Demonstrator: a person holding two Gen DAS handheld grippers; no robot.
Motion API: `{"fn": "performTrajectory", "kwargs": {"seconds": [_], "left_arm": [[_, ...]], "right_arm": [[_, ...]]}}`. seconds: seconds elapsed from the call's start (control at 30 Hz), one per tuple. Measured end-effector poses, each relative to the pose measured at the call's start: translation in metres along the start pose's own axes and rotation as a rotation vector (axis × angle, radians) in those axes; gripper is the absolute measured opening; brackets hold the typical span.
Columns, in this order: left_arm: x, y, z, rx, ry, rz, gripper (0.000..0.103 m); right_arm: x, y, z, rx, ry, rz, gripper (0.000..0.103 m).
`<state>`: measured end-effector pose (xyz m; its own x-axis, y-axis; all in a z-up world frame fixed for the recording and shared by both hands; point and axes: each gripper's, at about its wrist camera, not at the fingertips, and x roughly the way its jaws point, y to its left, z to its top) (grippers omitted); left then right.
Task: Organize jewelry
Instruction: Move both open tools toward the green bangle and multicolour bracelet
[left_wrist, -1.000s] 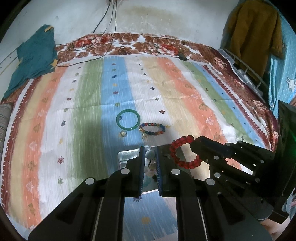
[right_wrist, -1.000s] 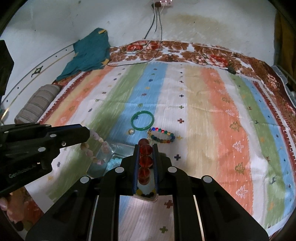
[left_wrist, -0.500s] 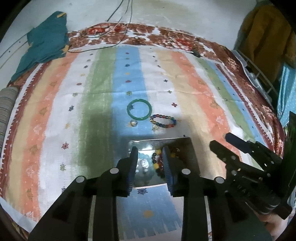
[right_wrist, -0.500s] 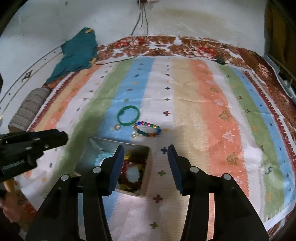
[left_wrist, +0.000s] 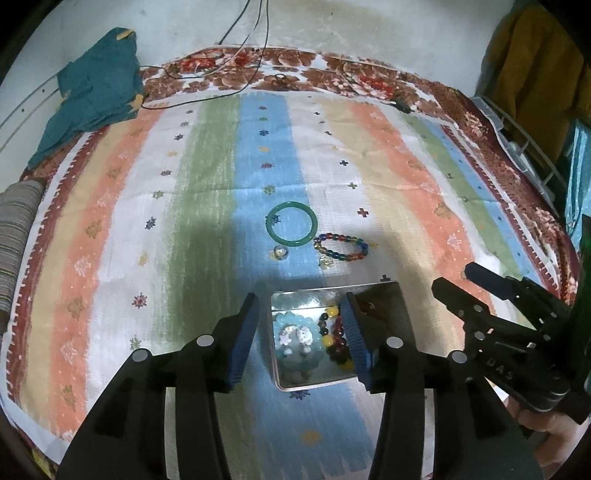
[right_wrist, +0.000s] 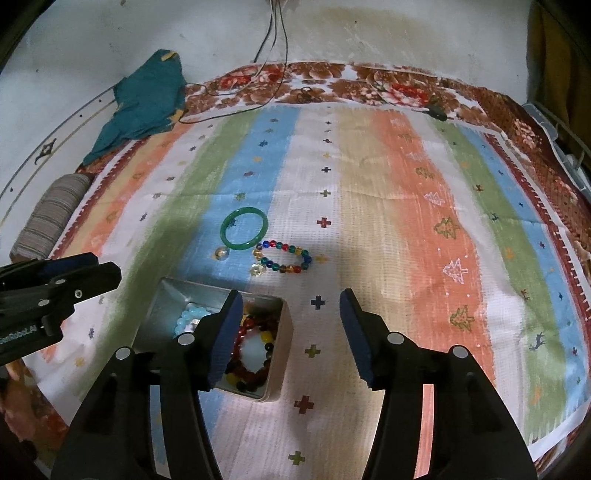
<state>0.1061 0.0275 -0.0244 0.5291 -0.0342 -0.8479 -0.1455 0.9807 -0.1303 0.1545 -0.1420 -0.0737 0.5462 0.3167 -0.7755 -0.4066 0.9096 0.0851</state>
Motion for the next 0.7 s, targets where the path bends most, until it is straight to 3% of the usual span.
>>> {"fn": "performTrajectory", "kwargs": {"seconds": [0.4,0.7], "left_arm": [[0.013,0.009,0.012,-0.013,-0.019,0.062,0.058],[0.029,0.012,0.021,0.016,0.004,0.081,0.058]], "right_arm": [[0.013,-0.007,0.006,0.015,0.013,-0.005,0.067],[0.021,-0.009,0.013,0.018,0.025,-0.001,0.067]]}}
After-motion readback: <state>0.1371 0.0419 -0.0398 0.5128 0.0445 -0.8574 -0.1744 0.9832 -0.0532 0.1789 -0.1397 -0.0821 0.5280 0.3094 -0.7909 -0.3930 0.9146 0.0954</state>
